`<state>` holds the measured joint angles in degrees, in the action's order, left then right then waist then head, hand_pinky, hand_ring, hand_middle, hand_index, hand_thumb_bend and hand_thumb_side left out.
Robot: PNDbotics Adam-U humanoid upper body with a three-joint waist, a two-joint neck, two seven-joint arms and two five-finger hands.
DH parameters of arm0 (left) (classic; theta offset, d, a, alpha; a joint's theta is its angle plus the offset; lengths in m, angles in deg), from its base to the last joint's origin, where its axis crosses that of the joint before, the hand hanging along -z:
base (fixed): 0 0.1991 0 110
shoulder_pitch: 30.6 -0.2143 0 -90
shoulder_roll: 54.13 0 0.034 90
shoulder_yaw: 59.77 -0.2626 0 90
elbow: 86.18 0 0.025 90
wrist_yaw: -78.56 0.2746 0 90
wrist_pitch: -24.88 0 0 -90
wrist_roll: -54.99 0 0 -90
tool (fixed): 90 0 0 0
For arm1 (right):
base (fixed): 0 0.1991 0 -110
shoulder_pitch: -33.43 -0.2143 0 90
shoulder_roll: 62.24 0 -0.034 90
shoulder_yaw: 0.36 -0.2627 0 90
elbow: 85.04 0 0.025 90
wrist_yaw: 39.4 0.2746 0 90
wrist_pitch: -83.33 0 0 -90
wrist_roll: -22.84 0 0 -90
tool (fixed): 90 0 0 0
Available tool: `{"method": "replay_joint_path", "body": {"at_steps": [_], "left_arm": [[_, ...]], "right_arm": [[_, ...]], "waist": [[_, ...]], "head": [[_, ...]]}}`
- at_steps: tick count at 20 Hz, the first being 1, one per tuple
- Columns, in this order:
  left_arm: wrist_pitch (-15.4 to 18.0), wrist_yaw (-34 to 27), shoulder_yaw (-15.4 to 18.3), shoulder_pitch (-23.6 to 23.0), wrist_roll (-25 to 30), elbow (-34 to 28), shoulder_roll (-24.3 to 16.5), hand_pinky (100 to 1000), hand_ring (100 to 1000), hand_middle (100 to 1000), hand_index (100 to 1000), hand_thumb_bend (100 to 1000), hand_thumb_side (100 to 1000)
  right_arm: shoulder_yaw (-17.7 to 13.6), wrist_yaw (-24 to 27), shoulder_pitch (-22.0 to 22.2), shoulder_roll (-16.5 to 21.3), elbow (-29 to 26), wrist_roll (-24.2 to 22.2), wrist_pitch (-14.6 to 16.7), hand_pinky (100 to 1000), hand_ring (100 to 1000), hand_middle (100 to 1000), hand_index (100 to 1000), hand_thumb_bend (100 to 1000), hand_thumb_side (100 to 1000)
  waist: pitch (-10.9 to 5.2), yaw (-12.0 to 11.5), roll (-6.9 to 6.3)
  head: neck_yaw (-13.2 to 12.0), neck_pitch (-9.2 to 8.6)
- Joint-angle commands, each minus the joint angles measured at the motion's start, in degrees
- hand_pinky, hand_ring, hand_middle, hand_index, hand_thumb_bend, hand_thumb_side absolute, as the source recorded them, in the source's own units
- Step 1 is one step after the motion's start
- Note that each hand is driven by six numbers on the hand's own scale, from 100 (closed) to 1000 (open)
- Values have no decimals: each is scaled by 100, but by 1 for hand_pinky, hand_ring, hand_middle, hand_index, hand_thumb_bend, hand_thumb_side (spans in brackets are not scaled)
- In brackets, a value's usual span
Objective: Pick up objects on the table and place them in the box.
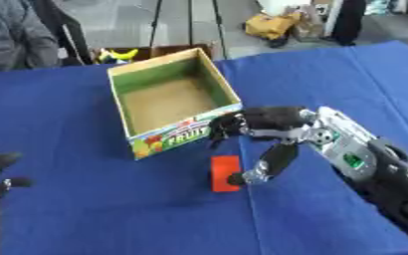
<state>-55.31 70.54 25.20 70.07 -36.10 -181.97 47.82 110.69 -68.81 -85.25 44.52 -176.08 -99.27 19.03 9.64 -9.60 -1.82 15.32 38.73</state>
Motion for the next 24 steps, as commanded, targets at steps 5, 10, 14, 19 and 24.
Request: {"method": "replay_joint_path", "body": {"at_steps": [5, 10, 14, 19, 24], "left_arm": [[1, -10, 8, 32, 17, -85, -78, 536, 807, 643, 672, 100, 1000], [1, -19, 1, 23, 25, -85, -73, 535, 807, 642, 672, 100, 1000], [-1, -26, -5, 15, 31, -82, -67, 535, 806, 642, 672, 100, 1000], [-1, -29, -5, 14, 30, -83, -66, 535, 806, 642, 672, 100, 1000], [-1, -29, -4, 16, 27, -84, -65, 535, 805, 642, 672, 100, 1000]], "right_arm": [[13, -230, -131, -101, 459, -50, 13, 726, 970, 830, 835, 430, 908], [45, -472, -155, -176, 769, 69, 120, 727, 968, 830, 840, 439, 922], [71, -656, -161, -226, 933, 158, 215, 727, 965, 829, 844, 444, 931], [91, -808, -160, -257, 1016, 259, 317, 723, 953, 816, 827, 403, 870], [87, -918, -160, -259, 1032, 375, 329, 711, 925, 775, 724, 187, 508]], "waist": [[-101, -46, -36], [-101, -73, -62], [-97, -81, -74], [-98, -82, -75], [-101, -80, -72]], "head": [[48, -23], [75, -28], [97, -28], [107, -34], [110, -46]]}}
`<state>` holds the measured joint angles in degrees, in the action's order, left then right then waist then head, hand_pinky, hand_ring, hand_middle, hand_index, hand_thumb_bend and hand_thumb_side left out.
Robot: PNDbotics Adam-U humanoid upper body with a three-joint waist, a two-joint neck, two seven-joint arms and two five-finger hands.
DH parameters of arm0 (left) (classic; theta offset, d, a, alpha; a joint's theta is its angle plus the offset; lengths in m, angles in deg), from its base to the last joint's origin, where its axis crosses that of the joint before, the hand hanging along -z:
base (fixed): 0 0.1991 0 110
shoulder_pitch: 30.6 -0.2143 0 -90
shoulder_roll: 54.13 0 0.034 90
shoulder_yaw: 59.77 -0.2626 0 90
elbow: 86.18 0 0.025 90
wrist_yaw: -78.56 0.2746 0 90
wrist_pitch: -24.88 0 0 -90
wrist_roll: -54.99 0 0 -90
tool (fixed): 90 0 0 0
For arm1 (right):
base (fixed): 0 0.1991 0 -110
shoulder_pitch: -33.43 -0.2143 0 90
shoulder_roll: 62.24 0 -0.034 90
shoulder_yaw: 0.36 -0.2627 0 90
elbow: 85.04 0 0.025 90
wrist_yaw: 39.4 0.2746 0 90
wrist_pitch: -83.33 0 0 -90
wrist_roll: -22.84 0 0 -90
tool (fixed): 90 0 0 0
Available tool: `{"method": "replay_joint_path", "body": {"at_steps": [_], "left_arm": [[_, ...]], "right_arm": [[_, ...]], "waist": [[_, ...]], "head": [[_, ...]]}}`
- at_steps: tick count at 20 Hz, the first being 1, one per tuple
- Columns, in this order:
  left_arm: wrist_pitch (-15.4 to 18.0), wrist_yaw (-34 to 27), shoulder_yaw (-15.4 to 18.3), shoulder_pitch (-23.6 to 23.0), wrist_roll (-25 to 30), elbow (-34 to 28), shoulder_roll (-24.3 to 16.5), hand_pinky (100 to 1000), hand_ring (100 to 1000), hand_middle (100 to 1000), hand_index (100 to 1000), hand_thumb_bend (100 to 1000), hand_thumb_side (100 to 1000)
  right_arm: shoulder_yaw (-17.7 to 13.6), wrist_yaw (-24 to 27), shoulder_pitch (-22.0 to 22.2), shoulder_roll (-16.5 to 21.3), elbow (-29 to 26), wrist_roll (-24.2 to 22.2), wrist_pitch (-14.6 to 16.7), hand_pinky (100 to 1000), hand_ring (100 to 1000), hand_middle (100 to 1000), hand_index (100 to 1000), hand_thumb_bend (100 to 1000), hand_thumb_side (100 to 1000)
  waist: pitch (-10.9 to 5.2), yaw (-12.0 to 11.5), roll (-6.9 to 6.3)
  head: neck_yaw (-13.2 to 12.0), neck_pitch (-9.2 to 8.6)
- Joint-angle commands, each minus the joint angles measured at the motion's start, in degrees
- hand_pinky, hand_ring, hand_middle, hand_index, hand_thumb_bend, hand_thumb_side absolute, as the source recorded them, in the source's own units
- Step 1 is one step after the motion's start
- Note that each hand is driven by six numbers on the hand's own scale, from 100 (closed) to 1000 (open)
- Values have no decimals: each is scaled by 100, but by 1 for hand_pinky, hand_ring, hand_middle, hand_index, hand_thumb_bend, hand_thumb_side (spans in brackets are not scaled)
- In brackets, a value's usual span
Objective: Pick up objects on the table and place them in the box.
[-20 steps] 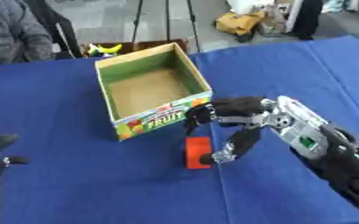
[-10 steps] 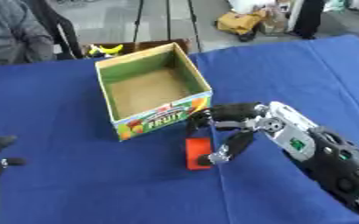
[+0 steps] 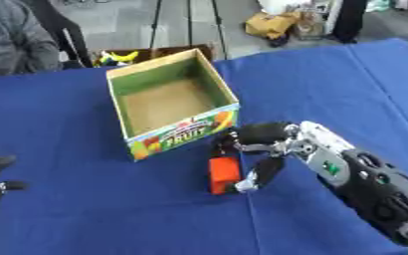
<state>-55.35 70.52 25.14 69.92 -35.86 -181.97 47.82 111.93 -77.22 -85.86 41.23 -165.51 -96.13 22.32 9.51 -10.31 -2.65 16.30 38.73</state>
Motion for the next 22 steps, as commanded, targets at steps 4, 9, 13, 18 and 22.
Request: {"method": "replay_joint_path", "body": {"at_steps": [4, 9, 13, 18, 22], "left_arm": [[3, -28, 3, 35, 2, -84, -63, 535, 805, 642, 672, 100, 1000], [3, -27, 6, 38, -1, -86, -64, 536, 805, 642, 672, 100, 1000], [3, -26, 9, 43, 0, -87, -64, 536, 805, 642, 672, 100, 1000], [6, -22, 25, 56, -13, -94, -71, 536, 804, 642, 672, 100, 1000], [10, -11, 35, 70, -27, -110, -86, 536, 803, 641, 672, 100, 998]], "right_arm": [[-38, -117, -97, 74, -9, 73, -67, 704, 919, 753, 625, 100, 318], [-56, -65, -100, 87, -57, 148, -170, 697, 917, 735, 525, 100, 266], [-82, 84, -115, 131, -188, 194, -234, 697, 922, 735, 512, 100, 252], [-176, 589, -140, 350, -696, 210, -366, 698, 927, 737, 495, 100, 224], [-332, 1068, -134, 736, -1314, 266, -556, 701, 919, 738, 482, 100, 210]], "waist": [[-89, -9, 15], [-89, -6, 20], [-88, -4, 28], [-88, 16, 50], [-89, 24, 72]], "head": [[12, -54], [7, -54], [11, -59], [6, -72], [-4, -87]]}}
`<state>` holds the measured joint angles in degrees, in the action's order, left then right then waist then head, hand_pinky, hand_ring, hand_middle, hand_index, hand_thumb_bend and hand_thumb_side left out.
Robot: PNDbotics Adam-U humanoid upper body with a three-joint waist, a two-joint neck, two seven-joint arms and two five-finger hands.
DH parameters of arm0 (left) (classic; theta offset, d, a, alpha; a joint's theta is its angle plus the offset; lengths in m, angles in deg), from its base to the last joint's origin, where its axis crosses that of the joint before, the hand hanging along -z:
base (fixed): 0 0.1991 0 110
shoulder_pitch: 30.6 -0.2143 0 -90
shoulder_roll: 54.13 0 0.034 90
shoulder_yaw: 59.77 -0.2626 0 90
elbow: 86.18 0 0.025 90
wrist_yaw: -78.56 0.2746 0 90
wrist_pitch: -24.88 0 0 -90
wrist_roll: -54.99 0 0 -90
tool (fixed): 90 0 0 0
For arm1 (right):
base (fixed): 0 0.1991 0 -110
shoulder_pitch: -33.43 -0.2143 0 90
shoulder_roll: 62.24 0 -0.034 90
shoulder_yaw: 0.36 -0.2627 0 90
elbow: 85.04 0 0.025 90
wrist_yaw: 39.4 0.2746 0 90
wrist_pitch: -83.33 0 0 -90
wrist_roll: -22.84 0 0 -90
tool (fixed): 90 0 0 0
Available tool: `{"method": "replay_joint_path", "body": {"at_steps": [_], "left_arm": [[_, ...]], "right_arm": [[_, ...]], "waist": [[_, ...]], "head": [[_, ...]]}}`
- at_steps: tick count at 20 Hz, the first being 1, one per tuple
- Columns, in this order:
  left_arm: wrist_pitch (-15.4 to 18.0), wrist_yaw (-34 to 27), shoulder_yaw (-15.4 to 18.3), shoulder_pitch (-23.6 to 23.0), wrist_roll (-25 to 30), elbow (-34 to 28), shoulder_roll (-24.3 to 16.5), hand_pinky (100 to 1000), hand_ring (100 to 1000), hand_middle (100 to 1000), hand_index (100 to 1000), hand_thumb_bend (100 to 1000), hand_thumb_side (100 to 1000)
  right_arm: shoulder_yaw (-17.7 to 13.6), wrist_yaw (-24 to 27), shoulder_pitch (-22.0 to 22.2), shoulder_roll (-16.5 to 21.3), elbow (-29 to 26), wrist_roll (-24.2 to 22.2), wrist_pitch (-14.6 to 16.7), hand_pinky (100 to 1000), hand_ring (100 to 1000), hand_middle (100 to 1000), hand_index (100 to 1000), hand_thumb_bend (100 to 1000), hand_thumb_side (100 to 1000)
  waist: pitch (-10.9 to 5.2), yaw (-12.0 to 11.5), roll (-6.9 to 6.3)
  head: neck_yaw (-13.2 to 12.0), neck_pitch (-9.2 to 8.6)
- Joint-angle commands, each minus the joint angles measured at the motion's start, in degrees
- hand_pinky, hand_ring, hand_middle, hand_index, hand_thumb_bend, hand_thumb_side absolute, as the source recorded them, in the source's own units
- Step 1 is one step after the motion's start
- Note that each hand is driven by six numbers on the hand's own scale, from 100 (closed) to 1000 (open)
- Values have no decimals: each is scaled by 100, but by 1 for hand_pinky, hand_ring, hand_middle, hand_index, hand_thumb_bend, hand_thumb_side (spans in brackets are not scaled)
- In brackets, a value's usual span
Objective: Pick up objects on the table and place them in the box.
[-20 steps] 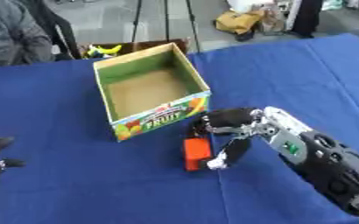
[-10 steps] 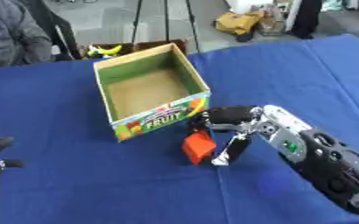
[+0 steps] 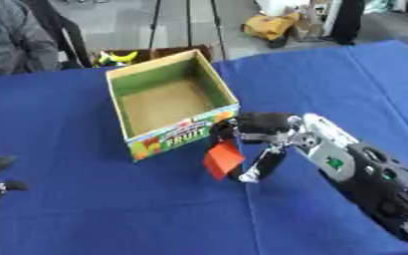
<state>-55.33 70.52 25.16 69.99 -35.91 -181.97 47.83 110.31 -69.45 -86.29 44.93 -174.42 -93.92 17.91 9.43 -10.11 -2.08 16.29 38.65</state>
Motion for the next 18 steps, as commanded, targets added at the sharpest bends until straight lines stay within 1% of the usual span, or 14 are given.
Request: {"method": "replay_joint_path", "body": {"at_steps": [1, 3, 5, 7, 9, 15, 18], "left_arm": [[6, -9, 29, 67, -20, -115, -89, 537, 803, 641, 672, 100, 997], [3, -8, 4, 78, -2, -126, -97, 537, 803, 641, 672, 100, 995], [-3, -12, -31, 105, 25, -136, -95, 537, 803, 641, 672, 100, 993], [-12, -24, -82, 153, 67, -146, -79, 537, 802, 641, 671, 100, 992], [-21, -39, -147, 229, 125, -161, -68, 537, 802, 641, 671, 100, 990], [-56, -107, -348, 473, 323, -212, -5, 536, 802, 640, 671, 100, 988], [-75, -149, -433, 563, 409, -234, 54, 537, 801, 640, 670, 100, 987]], "right_arm": [[-223, 387, -98, 480, -542, 80, -180, 702, 912, 738, 480, 100, 211], [-326, 517, -111, 711, -686, 179, -297, 704, 908, 740, 483, 100, 213], [-435, 569, -139, 886, -653, 299, -410, 705, 904, 741, 482, 100, 213], [-547, 577, -199, 1028, -426, 416, -505, 706, 904, 743, 481, 100, 213], [-671, 547, -298, 1152, -82, 569, -560, 707, 901, 743, 484, 100, 215], [-916, 261, -624, 1408, 933, 1125, -453, 712, 895, 745, 507, 100, 206], [-925, 138, -748, 1438, 1292, 1303, -320, 716, 897, 748, 561, 100, 216]], "waist": [[-86, -6, 20], [-107, -64, 37], [-118, -171, 52], [-102, -327, 60], [-51, -543, 72], [140, -1236, 119], [209, -1542, 120]], "head": [[3, -84], [42, -86], [104, -102], [174, -159], [306, -269], [733, -605], [935, -723]]}}
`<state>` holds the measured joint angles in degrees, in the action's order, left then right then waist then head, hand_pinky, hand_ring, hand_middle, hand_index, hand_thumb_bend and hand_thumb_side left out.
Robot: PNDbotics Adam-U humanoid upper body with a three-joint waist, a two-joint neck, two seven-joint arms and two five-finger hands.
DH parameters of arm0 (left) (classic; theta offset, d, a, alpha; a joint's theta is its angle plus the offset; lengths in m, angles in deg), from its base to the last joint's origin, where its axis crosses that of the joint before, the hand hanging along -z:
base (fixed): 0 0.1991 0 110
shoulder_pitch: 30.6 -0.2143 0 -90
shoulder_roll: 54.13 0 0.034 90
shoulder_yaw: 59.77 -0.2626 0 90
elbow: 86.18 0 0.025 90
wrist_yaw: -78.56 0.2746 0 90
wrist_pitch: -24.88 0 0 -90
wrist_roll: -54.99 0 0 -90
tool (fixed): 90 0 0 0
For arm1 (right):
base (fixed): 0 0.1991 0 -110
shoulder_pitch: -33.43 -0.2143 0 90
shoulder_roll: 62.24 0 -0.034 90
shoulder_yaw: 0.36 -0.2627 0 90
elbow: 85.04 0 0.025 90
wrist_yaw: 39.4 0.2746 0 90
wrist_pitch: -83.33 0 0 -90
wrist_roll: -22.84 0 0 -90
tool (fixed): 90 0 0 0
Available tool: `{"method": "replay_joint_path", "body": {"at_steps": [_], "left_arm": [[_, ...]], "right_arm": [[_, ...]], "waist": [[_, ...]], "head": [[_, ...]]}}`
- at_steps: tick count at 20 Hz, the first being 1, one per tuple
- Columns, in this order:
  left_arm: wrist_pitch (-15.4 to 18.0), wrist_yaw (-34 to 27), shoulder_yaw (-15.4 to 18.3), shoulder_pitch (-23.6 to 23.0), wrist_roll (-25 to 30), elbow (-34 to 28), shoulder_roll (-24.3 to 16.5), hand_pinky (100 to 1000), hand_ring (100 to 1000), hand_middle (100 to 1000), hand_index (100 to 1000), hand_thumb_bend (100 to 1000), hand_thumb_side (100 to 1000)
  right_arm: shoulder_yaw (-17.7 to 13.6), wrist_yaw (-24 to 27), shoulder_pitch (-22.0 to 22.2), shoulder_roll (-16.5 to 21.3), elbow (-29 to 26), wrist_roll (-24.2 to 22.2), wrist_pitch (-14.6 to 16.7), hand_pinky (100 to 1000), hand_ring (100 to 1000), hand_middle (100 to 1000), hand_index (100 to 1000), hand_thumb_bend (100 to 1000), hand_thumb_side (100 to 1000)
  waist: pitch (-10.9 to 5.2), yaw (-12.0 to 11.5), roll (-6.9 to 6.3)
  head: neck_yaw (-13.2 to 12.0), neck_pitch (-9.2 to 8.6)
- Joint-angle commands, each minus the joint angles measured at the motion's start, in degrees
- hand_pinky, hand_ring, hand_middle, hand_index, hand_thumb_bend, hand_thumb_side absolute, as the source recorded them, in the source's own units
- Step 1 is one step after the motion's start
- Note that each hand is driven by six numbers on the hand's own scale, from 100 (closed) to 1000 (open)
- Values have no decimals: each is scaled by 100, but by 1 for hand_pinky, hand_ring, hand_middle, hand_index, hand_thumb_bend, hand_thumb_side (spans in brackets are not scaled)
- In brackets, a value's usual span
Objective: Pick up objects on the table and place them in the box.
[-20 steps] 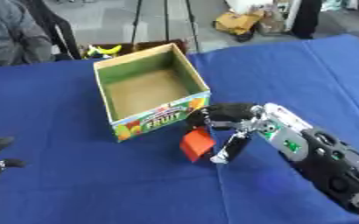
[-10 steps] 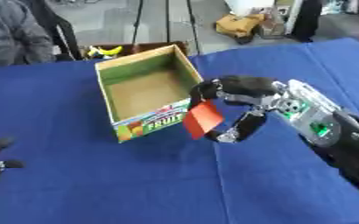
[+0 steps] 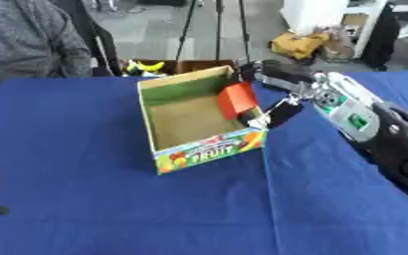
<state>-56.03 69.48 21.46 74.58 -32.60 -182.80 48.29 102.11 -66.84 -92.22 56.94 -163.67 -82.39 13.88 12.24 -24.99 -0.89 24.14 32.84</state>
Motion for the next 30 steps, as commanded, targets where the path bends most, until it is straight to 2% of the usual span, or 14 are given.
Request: {"method": "replay_joint_path", "body": {"at_steps": [1, 2, 6, 9, 10, 11, 13, 19, 21, 23, 25, 27, 28, 30], "left_arm": [[-12, -59, -93, 123, 109, -155, 31, 537, 801, 640, 670, 100, 986], [-18, -72, -124, 138, 141, -160, 51, 537, 801, 640, 670, 100, 986], [-30, -113, -179, 143, 219, -180, 94, 537, 801, 640, 670, 100, 986], [-35, -129, -175, 137, 228, -185, 117, 537, 801, 640, 670, 100, 989], [-36, -131, -176, 140, 231, -186, 123, 537, 801, 639, 670, 100, 989], [-36, -132, -176, 143, 234, -187, 128, 537, 801, 639, 670, 100, 989], [-36, -133, -172, 146, 235, -188, 138, 537, 801, 639, 670, 100, 990], [-33, -132, -158, 149, 227, -187, 159, 537, 801, 639, 669, 100, 991], [-33, -134, -154, 146, 222, -185, 165, 537, 801, 639, 669, 100, 992], [-30, -134, -146, 142, 217, -185, 169, 538, 801, 639, 669, 100, 992], [-27, -132, -121, 141, 197, -181, 175, 538, 800, 638, 669, 100, 993], [-20, -123, -84, 132, 166, -176, 176, 538, 800, 638, 669, 100, 994], [-18, -115, -60, 115, 146, -167, 172, 538, 800, 638, 669, 100, 995], [-8, -93, 8, 65, 85, -145, 152, 538, 800, 638, 669, 100, 996]], "right_arm": [[-92, -169, -179, 235, 313, 167, 141, 718, 899, 751, 599, 100, 221], [-80, -215, -198, 232, 405, 167, 201, 721, 901, 756, 655, 100, 233], [-19, -314, -252, 181, 683, 47, 433, 730, 920, 772, 754, 100, 266], [40, -333, -280, 127, 723, -129, 655, 742, 931, 791, 812, 207, 493], [49, -338, -285, 115, 717, -174, 719, 745, 936, 796, 821, 234, 539], [56, -344, -287, 105, 715, -216, 771, 746, 937, 797, 822, 236, 544], [68, -350, -286, 86, 716, -298, 852, 750, 942, 805, 837, 271, 626], [132, -475, -292, 33, 691, -502, 1044, 764, 950, 827, 876, 340, 747], [139, -515, -295, 13, 682, -540, 1092, 763, 950, 826, 873, 326, 730], [130, -503, -292, 1, 644, -531, 1121, 760, 949, 824, 860, 289, 676], [97, -412, -294, 6, 511, -453, 1117, 751, 945, 816, 825, 233, 572], [54, -163, -291, 33, 261, -337, 1042, 745, 945, 812, 804, 184, 506], [25, -32, -286, 65, 107, -286, 975, 738, 941, 806, 777, 128, 440], [-40, 441, -215, 140, -296, -183, 819, 726, 939, 798, 739, 100, 395]], "waist": [[-64, -152, -4], [-58, -251, -12], [-36, -481, -50], [-4, -490, -65], [7, -480, -64], [17, -470, -63], [32, -457, -62], [55, -449, -60], [60, -441, -63], [64, -421, -68], [75, -362, -67], [82, -246, -68], [71, -167, -72], [32, 45, -79]], "head": [[210, -171], [264, -204], [422, -280], [481, -288], [485, -291], [487, -290], [493, -294], [520, -299], [526, -296], [525, -305], [498, -321], [425, -328], [371, -312], [214, -258]]}}
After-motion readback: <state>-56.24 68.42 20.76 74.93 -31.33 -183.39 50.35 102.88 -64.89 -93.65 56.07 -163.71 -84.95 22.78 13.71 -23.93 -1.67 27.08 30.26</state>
